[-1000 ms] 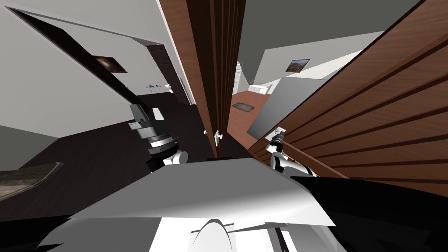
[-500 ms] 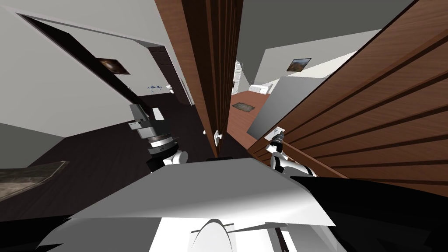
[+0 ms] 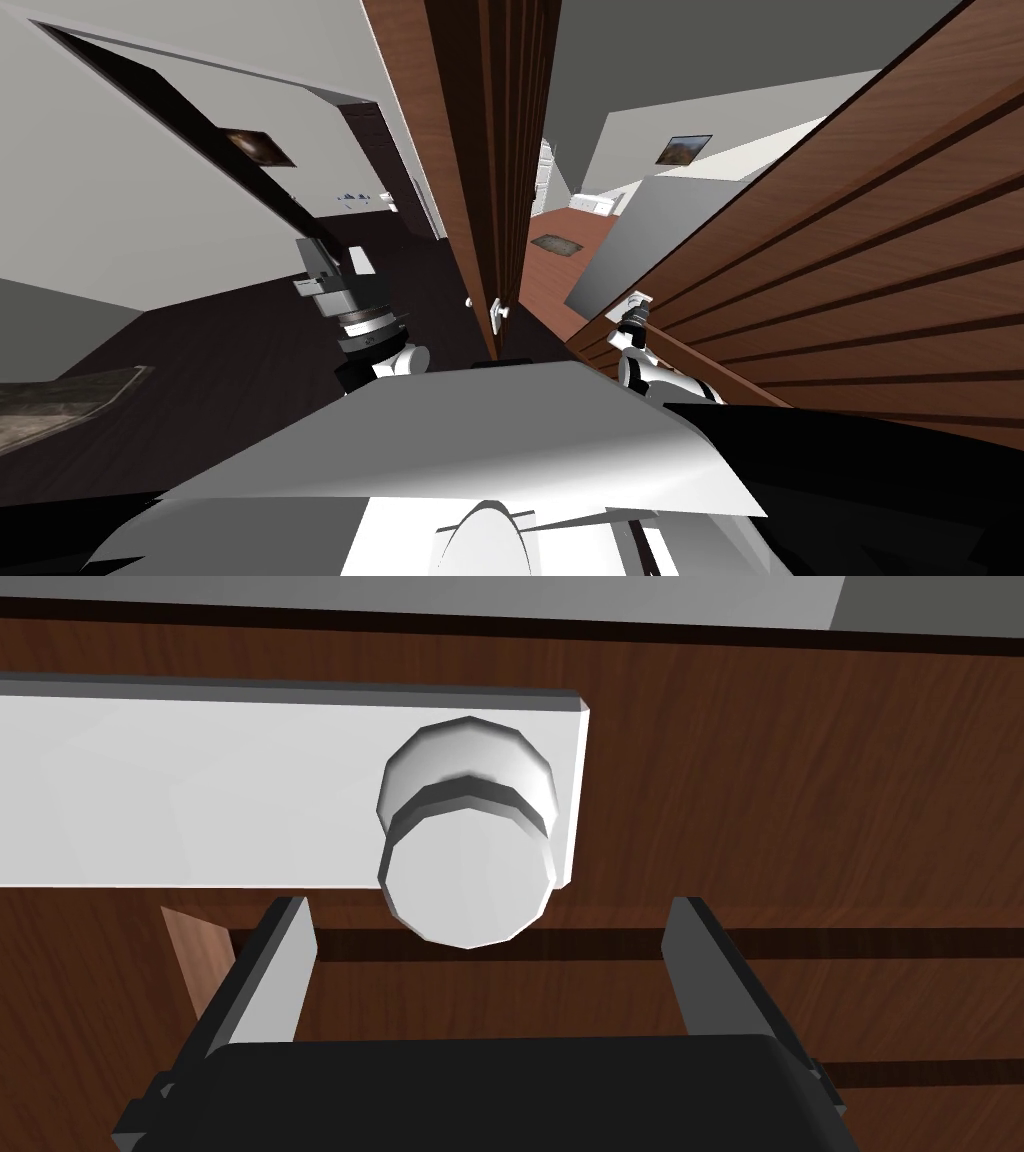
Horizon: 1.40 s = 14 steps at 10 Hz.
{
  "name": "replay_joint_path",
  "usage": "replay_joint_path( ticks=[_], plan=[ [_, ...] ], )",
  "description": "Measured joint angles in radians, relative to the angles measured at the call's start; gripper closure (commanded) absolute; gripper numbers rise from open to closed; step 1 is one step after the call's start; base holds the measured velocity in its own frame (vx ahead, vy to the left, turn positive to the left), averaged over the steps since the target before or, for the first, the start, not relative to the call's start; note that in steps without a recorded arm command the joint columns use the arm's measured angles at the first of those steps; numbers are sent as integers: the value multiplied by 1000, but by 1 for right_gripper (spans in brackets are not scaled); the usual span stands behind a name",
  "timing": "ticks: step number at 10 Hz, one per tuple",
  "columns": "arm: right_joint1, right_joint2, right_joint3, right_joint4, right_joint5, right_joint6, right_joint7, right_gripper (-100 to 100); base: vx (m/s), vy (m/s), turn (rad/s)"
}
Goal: Pull the door open
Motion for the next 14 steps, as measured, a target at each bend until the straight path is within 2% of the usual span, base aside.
replay_joint_path(
  ticks=[6,14],
  plan=[
    [-1,0,-3,1,-2,1,2,-100,-5,-33,36],
    [-2,-1,-4,3,-2,1,2,-100,-1,-2,0]
  ],
)
